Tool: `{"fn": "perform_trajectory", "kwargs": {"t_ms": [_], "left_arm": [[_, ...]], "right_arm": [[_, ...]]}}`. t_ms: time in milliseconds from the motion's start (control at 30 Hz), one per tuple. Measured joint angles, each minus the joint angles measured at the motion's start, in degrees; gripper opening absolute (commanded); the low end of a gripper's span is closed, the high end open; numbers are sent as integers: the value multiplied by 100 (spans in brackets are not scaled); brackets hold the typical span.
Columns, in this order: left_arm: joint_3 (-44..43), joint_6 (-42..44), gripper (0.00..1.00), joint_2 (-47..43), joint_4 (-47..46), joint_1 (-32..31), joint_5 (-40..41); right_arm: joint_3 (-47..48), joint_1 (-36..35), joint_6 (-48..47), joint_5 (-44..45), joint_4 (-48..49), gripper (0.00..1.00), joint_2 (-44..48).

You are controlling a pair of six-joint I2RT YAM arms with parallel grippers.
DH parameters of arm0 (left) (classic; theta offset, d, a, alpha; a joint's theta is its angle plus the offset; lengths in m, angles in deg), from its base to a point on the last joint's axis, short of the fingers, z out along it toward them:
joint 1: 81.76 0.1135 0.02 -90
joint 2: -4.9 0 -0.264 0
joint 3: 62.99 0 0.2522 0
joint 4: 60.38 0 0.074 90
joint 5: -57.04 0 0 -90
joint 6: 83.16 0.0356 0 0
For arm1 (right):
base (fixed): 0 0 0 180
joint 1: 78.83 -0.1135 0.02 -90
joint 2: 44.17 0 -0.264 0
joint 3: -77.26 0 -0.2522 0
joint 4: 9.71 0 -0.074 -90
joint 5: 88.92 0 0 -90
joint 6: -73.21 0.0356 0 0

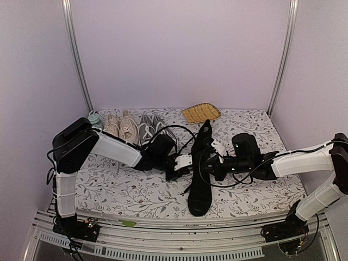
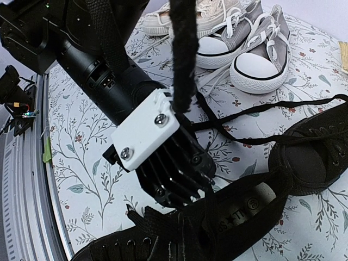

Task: Tie the shoes
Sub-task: Pick up the half-tied shoelace from the center of the board, then wrap the half-tied shoelace around a loop with the shoelace.

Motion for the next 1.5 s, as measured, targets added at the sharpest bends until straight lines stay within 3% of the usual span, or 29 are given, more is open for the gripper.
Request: {"fn": "perform_trajectory", "kwargs": {"t_ms": [133, 267, 400, 533, 767, 967, 1333, 1400, 1500], "left_arm": [[411, -48, 0, -306, -168, -17, 103], [1064, -190, 0, -1244, -317, -72, 98], [1408, -282, 0, -2168, -463, -348, -17], [1526, -310, 0, -2461, -315, -719, -138], [1333, -286, 0, -2310, 111, -1165, -247], [555, -284, 0, -1587, 44, -1408, -501], [37, -404, 0, -723, -671, -1718, -682], [-153, -468, 11, -568, -831, -1722, -597], [-275, -586, 38, -411, -986, -1727, -470]], "right_arm": [[0, 0, 4, 2, -4, 0, 0], [2, 2, 44, 9, -61, 0, 0], [26, 2, 136, 24, -125, 0, 0], [83, 17, 262, 26, -149, 0, -37], [138, 52, 424, 24, -170, 0, -87], [186, 107, 564, -26, -177, 0, -144], [186, 201, 800, -229, -181, 0, -142], [184, 225, 807, -262, -181, 0, -138], [181, 254, 824, -302, -181, 0, -138]]}}
